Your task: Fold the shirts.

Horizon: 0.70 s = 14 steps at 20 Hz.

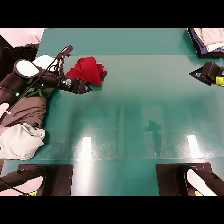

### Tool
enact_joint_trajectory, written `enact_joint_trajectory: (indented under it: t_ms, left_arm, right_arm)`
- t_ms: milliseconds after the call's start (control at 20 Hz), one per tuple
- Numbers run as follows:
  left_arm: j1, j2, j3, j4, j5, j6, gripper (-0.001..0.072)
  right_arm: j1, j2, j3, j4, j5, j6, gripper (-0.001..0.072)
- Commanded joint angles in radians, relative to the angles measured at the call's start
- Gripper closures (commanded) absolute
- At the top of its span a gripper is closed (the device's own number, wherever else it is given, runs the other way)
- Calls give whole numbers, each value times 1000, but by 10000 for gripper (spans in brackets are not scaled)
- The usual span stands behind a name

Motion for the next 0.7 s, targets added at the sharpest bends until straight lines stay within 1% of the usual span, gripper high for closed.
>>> enact_joint_trajectory:
  t_ms: [0,100,150,200,250,300,350,450,500,600,650]
  left_arm:
    - [0,1,1,-4,11,0,680]
    - [0,0,1,8,54,2,671]
    - [0,0,1,42,99,1,403]
    - [0,-2,1,108,172,-13,74]
    - [10,-6,1,193,258,-59,64]
    - [31,-18,1,247,332,-111,64]
    - [62,-41,2,251,396,-144,63]
    - [123,-107,4,235,450,-146,63]
    - [143,-150,9,234,458,-133,63]
    - [160,-238,14,233,479,-129,63]
    - [160,-276,14,233,492,-104,63]
  right_arm:
    - [1,0,1,1,-16,0,696]
    - [1,0,1,10,-47,1,696]
    - [1,1,1,11,-52,1,696]
    - [1,0,1,14,-57,1,696]
    - [1,1,1,17,-58,1,696]
    - [1,1,1,19,-58,1,696]
    - [1,1,1,27,-59,1,696]
    - [4,0,1,37,-58,1,696]
    - [11,0,1,35,-58,1,695]
    - [11,0,1,36,-55,1,696]
    - [11,0,0,35,-54,1,696]
